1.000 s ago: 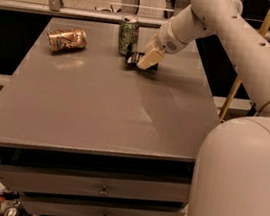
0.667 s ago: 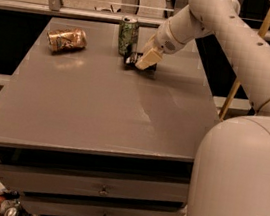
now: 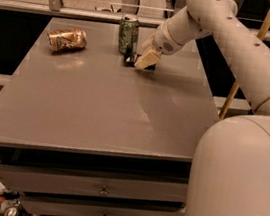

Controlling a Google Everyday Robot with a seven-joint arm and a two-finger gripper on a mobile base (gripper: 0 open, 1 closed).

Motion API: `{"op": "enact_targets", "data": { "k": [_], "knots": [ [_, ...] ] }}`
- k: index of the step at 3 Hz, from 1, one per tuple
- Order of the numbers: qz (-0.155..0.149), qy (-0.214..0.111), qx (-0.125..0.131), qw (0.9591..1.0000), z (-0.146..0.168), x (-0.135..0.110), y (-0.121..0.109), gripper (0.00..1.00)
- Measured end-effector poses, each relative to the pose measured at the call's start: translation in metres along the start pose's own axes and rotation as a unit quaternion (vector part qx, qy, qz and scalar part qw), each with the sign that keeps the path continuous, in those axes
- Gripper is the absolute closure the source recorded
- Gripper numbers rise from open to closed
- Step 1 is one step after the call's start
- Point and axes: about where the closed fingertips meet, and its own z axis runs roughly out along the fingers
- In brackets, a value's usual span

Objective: Move rxbar chocolate near green can

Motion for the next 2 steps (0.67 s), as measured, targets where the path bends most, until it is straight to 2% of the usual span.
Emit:
{"op": "enact_targets", "data": {
  "k": [1,2],
  "knots": [
    [0.0,0.0,-0.003,1.0,0.0033,-0.0002,0.001,0.0],
    [0.0,0.0,-0.003,1.0,0.0033,-0.0002,0.001,0.0]
  ]
}}
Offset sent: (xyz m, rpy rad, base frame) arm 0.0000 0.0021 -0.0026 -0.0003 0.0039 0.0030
